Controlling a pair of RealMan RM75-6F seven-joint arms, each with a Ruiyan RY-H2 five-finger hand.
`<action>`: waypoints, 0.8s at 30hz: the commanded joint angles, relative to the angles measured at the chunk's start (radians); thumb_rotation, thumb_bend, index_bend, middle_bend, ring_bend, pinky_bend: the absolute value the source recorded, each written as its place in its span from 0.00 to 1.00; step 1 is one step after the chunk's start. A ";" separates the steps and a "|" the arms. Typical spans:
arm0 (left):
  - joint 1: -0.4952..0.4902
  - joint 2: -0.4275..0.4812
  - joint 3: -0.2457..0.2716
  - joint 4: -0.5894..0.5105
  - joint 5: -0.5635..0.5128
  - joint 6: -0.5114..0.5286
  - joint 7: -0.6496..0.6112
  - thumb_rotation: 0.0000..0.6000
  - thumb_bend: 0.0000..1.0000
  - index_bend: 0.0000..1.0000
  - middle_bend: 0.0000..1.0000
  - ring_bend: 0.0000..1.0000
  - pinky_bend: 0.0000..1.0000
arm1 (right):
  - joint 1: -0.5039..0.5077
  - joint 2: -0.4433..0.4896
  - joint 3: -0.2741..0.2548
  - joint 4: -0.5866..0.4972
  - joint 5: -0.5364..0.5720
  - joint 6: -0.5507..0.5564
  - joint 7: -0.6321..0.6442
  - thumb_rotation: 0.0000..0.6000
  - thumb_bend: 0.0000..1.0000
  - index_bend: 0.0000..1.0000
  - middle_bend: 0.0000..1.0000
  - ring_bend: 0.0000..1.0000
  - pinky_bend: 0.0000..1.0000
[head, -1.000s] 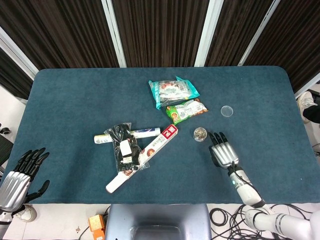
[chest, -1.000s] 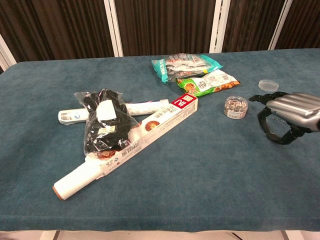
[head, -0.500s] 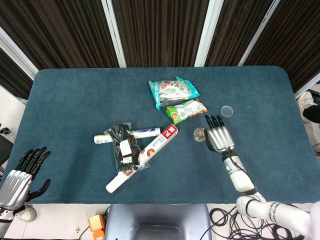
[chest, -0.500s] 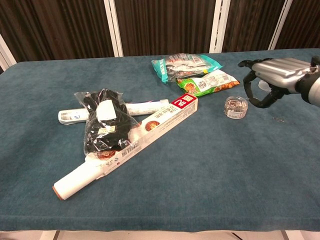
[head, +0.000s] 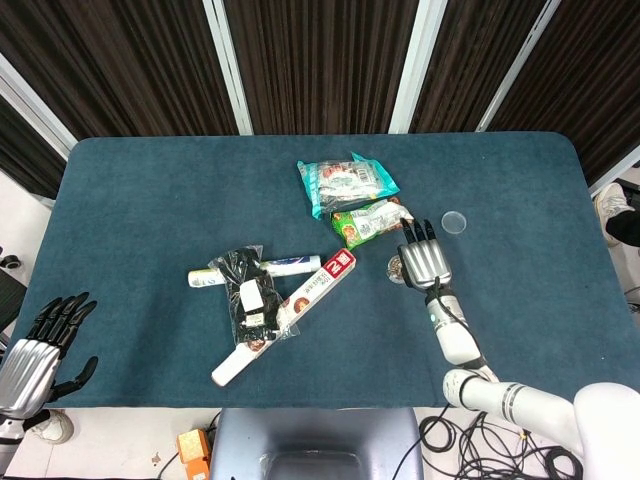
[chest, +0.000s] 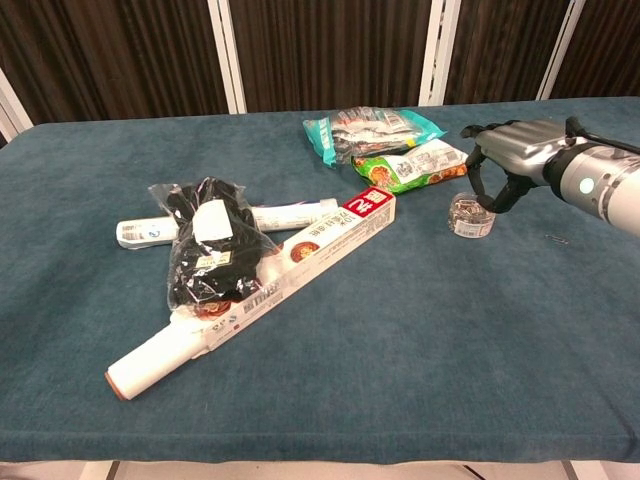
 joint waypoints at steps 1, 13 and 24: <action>0.001 -0.001 0.001 0.000 0.002 0.002 0.001 1.00 0.40 0.00 0.00 0.00 0.04 | 0.002 -0.001 -0.006 0.007 0.005 -0.001 0.002 1.00 0.41 0.59 0.00 0.00 0.00; 0.001 -0.003 0.002 -0.001 0.005 0.002 0.007 1.00 0.40 0.00 0.00 0.00 0.04 | 0.012 0.014 -0.026 -0.009 0.045 -0.008 -0.022 1.00 0.40 0.46 0.00 0.00 0.00; 0.003 -0.001 0.003 0.003 0.012 0.009 -0.002 1.00 0.40 0.00 0.00 0.00 0.04 | -0.086 0.133 -0.078 -0.130 -0.068 0.098 0.100 1.00 0.36 0.47 0.00 0.00 0.00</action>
